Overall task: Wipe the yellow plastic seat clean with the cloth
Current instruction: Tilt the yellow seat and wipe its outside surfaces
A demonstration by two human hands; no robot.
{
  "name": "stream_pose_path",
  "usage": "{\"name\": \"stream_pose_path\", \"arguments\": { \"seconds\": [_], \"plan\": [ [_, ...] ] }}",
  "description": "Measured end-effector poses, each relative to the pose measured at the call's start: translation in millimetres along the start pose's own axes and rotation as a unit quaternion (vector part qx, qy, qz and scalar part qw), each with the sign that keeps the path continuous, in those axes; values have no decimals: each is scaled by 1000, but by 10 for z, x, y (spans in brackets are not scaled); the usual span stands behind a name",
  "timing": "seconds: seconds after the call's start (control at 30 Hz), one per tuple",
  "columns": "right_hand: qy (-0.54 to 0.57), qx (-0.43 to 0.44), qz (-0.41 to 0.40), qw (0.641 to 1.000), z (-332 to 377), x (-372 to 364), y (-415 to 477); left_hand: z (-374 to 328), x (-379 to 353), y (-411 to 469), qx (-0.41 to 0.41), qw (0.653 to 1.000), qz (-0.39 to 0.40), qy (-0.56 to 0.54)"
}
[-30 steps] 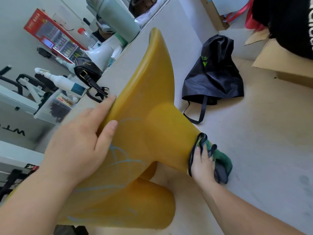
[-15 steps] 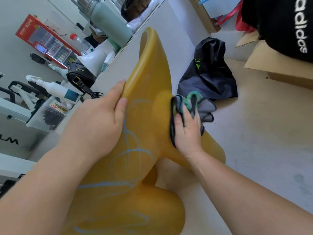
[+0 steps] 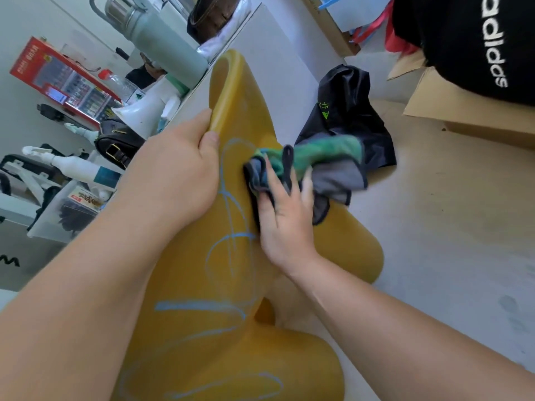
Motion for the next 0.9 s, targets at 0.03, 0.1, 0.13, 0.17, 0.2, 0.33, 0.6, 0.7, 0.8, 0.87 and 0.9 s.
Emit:
{"name": "stream_pose_path", "arguments": {
  "seconds": [0.03,0.1,0.13,0.17,0.2,0.33,0.6,0.7,0.8,0.87,0.9],
  "plan": [
    [15,22,1,1000,48,22,135,9,11,-15,13,1000,2,-19],
    [20,38,-7,999,-38,79,324,41,11,-41,47,994,0,-97],
    [10,22,-17,1000,-170,110,370,34,4,-52,61,987,5,-145],
    [2,-20,-25,999,-355,137,393,12,7,-58,75,981,16,-178],
    [-1,-77,-28,997,-554,167,395,-2,6,-63,89,976,23,-197],
    [13,-177,-21,984,-700,202,245,-19,20,-92,106,965,31,-239],
    [116,182,-9,976,851,117,385,123,32,-110,118,949,-45,-290],
    [108,87,15,990,919,148,1256,115,44,-180,164,944,-14,-287],
    [142,-9,60,988,808,119,1537,69,78,-199,146,948,-19,-283],
    [106,-18,24,994,727,127,1179,80,79,-193,136,954,-30,-267],
    [82,-14,7,997,680,137,862,93,77,-199,132,955,-40,-264]
  ]
}}
Point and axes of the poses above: each hand's wrist, its own y-axis towards the middle knuckle, its own x-axis out of the back of the hand, z = x × y, the point moved 5 cm from there along y, towards the middle knuckle, and after that the axes turned 7 degrees about -x, right-handed, at the moved point
